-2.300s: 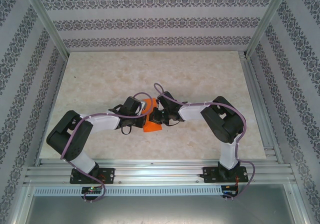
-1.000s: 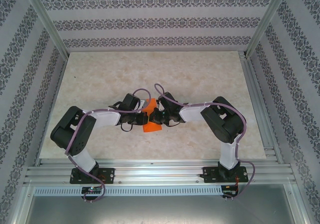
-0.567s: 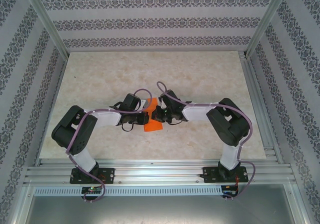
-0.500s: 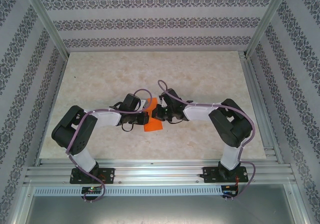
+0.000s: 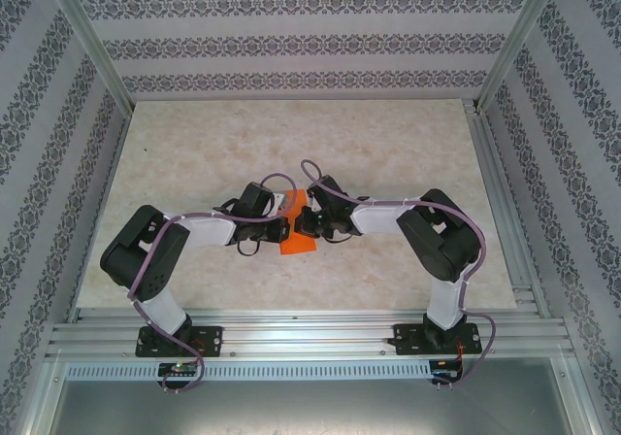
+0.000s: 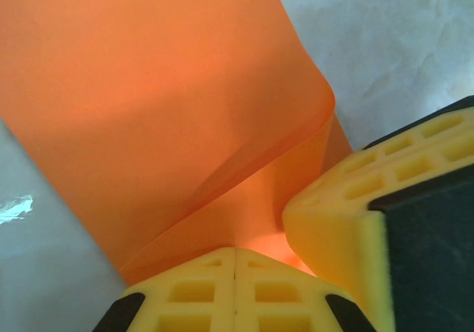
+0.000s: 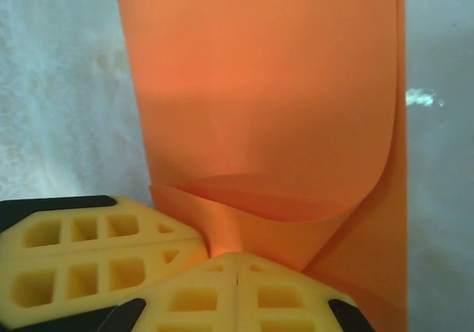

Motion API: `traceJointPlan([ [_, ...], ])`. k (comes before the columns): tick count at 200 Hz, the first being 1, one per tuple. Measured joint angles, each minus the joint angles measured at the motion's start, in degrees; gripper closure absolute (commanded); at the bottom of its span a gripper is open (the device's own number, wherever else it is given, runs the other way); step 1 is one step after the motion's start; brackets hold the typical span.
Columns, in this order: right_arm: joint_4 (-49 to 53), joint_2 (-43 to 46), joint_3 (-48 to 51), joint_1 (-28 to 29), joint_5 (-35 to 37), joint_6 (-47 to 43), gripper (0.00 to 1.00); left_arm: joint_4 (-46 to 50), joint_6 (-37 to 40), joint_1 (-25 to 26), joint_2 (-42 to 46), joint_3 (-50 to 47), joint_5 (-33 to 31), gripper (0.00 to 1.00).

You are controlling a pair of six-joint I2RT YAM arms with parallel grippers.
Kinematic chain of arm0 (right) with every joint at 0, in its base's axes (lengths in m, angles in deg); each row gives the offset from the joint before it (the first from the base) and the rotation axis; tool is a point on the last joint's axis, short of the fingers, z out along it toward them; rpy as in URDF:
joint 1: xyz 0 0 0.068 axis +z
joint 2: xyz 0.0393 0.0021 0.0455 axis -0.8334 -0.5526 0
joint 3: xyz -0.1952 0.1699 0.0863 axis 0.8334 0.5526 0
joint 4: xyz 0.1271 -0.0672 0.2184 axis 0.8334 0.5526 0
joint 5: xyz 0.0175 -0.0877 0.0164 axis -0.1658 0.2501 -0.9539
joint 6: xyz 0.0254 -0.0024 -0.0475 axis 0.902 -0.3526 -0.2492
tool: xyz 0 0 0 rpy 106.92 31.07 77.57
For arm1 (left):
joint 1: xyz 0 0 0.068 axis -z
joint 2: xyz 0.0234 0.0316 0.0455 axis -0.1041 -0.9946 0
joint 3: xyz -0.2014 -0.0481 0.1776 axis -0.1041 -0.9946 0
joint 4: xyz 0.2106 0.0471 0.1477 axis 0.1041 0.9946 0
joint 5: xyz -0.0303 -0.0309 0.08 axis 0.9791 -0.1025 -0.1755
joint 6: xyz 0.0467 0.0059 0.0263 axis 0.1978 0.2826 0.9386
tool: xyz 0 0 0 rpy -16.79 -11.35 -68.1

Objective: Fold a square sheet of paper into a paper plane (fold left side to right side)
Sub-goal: Fold the triangle a second time at the center of the table.

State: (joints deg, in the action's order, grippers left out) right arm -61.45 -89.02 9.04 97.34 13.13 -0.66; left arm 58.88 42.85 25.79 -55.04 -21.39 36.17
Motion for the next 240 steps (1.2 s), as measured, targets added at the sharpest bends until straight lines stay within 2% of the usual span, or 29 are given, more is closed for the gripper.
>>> traceJointPlan([
  [60,6.25,-0.68,-3.93,-0.17,7.06,-6.05,0.98,-0.15,0.76,0.24,0.17,-0.22,-0.74,1.0],
  [127,7.85,-2.05,-5.86,-1.09,7.78,-10.14,0.98,-1.14,1.33,0.37,0.35,-0.66,-1.51,1.0],
  [169,7.85,-1.7,-5.44,-4.55,7.67,-13.03,0.98,-1.99,1.42,0.61,0.37,-0.83,-2.67,1.0],
  [214,10.71,1.79,-3.85,-11.21,11.87,-15.54,0.97,-2.1,1.51,0.61,0.61,-1.09,-3.08,1.0],
  [240,9.27,4.55,-2.56,-9.16,10.36,-14.1,0.97,-2.1,1.51,0.61,0.66,-1.07,-3.1,1.0],
])
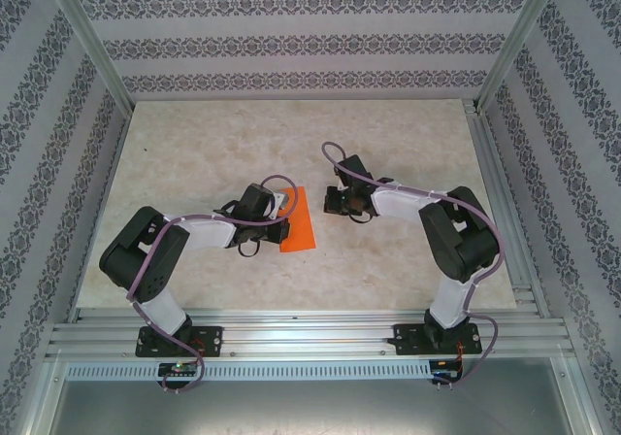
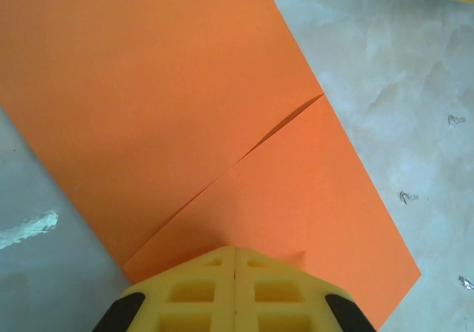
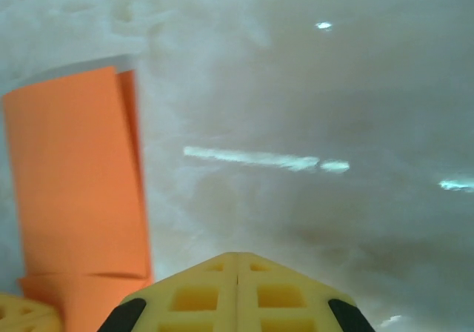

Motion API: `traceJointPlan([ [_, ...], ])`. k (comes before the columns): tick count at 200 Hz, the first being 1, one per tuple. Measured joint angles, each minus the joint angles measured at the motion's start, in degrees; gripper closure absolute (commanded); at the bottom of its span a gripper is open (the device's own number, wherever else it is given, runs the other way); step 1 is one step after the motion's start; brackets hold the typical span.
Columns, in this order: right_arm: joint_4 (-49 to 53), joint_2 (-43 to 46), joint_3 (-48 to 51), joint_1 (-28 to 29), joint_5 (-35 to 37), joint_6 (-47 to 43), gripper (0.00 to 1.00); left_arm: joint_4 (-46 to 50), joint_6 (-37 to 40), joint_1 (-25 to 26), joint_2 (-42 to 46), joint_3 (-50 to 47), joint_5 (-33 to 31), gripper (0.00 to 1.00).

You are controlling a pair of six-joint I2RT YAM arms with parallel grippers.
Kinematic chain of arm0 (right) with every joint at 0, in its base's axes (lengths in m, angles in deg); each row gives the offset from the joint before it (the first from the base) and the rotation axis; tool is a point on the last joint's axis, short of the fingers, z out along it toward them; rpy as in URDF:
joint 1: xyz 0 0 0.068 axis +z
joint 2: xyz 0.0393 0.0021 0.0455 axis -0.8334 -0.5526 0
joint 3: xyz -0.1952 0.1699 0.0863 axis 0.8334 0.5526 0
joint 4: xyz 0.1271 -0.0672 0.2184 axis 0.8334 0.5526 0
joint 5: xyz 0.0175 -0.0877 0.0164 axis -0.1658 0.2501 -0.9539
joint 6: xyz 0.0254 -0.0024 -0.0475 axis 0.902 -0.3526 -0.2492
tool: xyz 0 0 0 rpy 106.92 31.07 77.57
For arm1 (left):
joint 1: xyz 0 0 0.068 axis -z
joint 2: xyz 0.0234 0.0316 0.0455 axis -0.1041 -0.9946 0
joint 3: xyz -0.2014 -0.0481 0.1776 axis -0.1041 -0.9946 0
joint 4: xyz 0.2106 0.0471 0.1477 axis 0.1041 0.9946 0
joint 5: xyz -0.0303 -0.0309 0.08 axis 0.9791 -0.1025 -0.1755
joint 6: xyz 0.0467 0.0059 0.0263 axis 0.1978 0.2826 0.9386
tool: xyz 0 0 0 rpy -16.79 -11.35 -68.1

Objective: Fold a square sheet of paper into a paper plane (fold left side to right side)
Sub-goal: Fold the triangle a second time at the center of the table.

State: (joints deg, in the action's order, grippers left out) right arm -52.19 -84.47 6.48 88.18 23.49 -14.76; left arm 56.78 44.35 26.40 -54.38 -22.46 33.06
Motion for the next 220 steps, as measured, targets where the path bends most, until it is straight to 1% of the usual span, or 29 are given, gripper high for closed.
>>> traceJointPlan([
  [32,-4.66,-0.26,0.92,5.84,-4.0,4.81,0.97,0.04,0.0,0.0,0.11,-0.02,-0.26,1.0],
  [53,-7.02,-2.14,0.68,7.82,-5.79,6.91,0.97,0.07,0.0,0.0,0.11,-0.02,-0.42,1.0],
  [86,-8.59,-6.4,0.15,7.89,-6.56,8.9,0.97,0.07,0.0,0.0,0.11,-0.02,-0.42,1.0],
  [130,-8.98,-7.8,-1.4,7.65,-6.97,9.46,0.97,0.31,-0.04,0.0,1.25,-0.76,-1.09,1.0],
  [136,-8.98,-7.87,-1.46,7.65,-6.93,9.46,0.97,0.7,-0.07,0.0,1.6,-0.94,-1.31,0.99],
  [158,-8.98,-7.93,-1.49,7.63,-6.95,9.46,0.97,4.52,-0.11,-0.02,5.35,-2.12,-2.16,0.95],
  [175,-8.92,-7.96,-1.51,7.63,-6.95,9.46,0.97,6.56,-0.2,-0.02,9.6,-2.64,-2.01,0.95],
  [200,-8.24,-8.11,-1.97,7.63,-6.95,9.42,0.97,5.92,-0.17,-0.02,14.4,-2.95,0.98,0.96],
  [220,-7.82,-8.15,-2.21,7.63,-6.95,9.42,0.97,3.82,-0.2,-0.02,14.49,-3.87,4.46,0.97],
])
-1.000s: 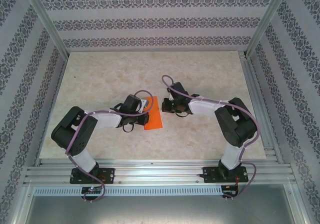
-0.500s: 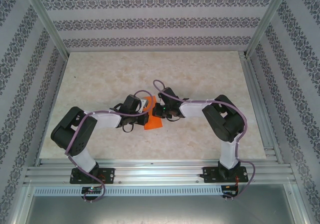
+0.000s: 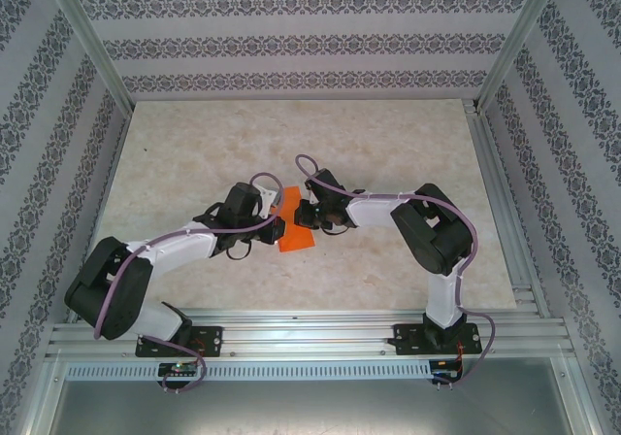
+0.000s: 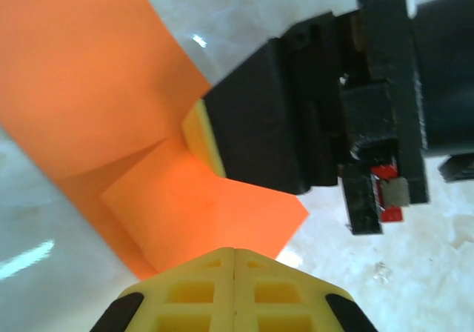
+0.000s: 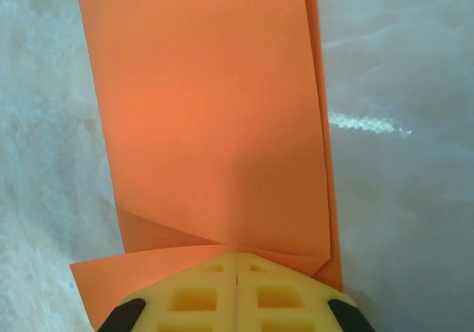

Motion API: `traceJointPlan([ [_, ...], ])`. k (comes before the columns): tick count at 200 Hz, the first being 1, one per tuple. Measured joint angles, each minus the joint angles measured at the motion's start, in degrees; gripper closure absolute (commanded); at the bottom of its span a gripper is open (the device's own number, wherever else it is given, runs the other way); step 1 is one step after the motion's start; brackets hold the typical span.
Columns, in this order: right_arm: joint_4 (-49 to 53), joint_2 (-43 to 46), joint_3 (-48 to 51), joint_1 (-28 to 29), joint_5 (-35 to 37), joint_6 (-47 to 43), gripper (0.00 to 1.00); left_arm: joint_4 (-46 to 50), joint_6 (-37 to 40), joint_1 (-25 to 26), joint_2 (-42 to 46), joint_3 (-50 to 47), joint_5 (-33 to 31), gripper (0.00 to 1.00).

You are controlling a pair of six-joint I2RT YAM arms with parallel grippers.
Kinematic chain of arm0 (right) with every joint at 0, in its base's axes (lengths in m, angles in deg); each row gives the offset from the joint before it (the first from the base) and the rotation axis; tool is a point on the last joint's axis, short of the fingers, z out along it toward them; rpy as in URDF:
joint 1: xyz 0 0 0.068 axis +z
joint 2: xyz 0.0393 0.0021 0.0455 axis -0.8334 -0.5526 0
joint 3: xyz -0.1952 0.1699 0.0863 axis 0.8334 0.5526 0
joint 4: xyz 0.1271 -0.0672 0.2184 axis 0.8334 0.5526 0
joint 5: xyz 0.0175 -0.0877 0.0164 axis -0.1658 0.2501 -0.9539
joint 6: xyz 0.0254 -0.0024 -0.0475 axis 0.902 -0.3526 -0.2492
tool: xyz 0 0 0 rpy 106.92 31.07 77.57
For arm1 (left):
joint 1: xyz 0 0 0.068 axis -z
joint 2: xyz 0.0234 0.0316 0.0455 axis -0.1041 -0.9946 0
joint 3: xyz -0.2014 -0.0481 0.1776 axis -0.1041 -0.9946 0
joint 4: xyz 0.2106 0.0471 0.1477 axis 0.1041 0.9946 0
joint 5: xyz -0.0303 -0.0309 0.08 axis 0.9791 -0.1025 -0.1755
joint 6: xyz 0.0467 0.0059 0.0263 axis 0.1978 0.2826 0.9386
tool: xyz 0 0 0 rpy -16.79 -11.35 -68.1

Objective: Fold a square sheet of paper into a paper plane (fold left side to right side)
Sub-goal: Fold the triangle a second time at the center of the table.

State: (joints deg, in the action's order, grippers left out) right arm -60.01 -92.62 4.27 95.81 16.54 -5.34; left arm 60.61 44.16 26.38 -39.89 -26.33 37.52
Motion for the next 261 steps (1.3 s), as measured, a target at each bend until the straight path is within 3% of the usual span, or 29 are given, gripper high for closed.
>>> traceJointPlan([
  [83,1.57,-0.24,-0.94,0.0,0.0,-0.17,0.97,-4.94,-0.26,0.0,-10.16,-0.35,8.31,0.99],
  [215,3.5,-0.59,-2.08,-0.04,0.07,-0.66,0.97,-3.69,1.09,0.0,-10.95,-1.05,6.14,1.0],
  [261,4.31,-0.74,-2.54,-0.11,0.02,-0.9,0.97,-8.04,0.87,-0.07,-9.44,-4.76,6.32,1.0],
])
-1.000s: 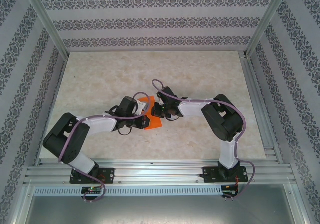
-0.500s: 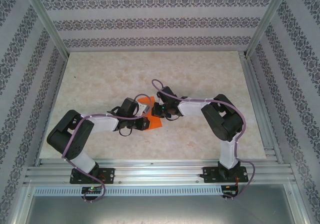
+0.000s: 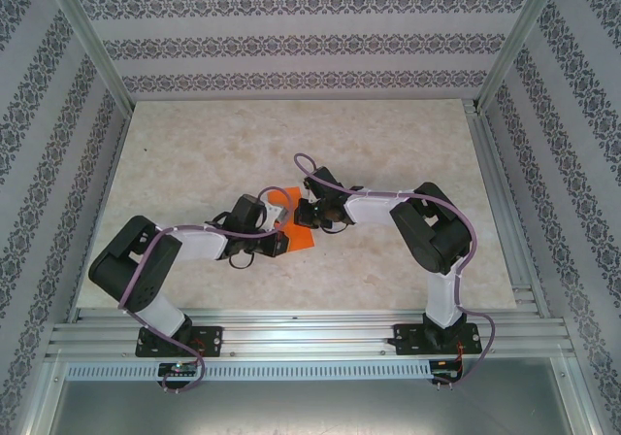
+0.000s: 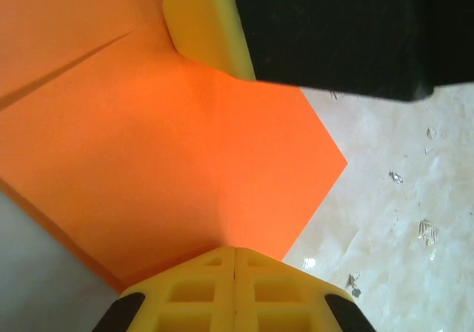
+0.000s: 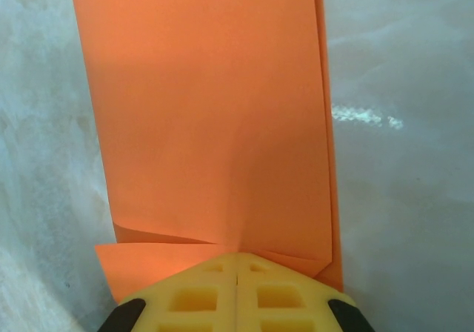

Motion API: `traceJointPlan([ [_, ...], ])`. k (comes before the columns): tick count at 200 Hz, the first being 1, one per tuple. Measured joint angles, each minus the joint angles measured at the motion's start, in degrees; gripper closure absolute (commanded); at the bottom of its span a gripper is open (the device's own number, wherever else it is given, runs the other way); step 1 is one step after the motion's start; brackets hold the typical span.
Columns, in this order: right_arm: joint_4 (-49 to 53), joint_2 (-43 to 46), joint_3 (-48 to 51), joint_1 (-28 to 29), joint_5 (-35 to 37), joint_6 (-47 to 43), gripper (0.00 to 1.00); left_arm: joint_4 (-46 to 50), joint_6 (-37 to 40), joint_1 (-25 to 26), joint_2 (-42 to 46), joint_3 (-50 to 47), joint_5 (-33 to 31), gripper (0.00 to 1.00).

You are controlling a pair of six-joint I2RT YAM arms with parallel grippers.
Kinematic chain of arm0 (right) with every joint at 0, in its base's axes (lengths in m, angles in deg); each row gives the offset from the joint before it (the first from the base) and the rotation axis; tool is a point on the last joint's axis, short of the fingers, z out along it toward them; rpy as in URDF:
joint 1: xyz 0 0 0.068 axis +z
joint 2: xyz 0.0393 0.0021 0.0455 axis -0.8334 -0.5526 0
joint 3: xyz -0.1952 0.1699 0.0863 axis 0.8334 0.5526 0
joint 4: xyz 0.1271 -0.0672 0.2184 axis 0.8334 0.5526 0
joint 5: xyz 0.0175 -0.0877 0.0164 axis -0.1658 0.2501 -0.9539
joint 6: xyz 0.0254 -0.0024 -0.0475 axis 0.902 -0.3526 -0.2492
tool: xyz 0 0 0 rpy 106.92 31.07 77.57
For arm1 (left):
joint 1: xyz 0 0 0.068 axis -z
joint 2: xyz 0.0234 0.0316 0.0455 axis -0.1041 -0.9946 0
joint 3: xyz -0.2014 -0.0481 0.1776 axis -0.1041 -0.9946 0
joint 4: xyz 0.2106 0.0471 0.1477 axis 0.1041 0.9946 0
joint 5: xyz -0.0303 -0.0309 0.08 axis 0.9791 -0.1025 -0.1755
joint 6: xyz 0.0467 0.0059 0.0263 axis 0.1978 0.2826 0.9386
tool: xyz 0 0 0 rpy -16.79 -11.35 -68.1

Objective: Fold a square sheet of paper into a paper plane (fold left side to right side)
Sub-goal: Fold the triangle a second time at the center of the table.

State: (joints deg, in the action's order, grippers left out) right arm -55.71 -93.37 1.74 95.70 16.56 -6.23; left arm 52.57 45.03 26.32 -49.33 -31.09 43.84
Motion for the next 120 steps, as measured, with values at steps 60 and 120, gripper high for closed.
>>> traceJointPlan([
  [60,0.39,-0.15,-0.26,-0.02,-0.22,-0.59,0.97,-1.4,-3.93,-0.02,7.02,-7.43,-0.46,1.0],
  [120,0.37,-0.17,-0.28,-0.02,-0.42,-0.81,0.97,9.29,-6.78,-0.02,18.1,-8.02,-3.1,1.0],
])
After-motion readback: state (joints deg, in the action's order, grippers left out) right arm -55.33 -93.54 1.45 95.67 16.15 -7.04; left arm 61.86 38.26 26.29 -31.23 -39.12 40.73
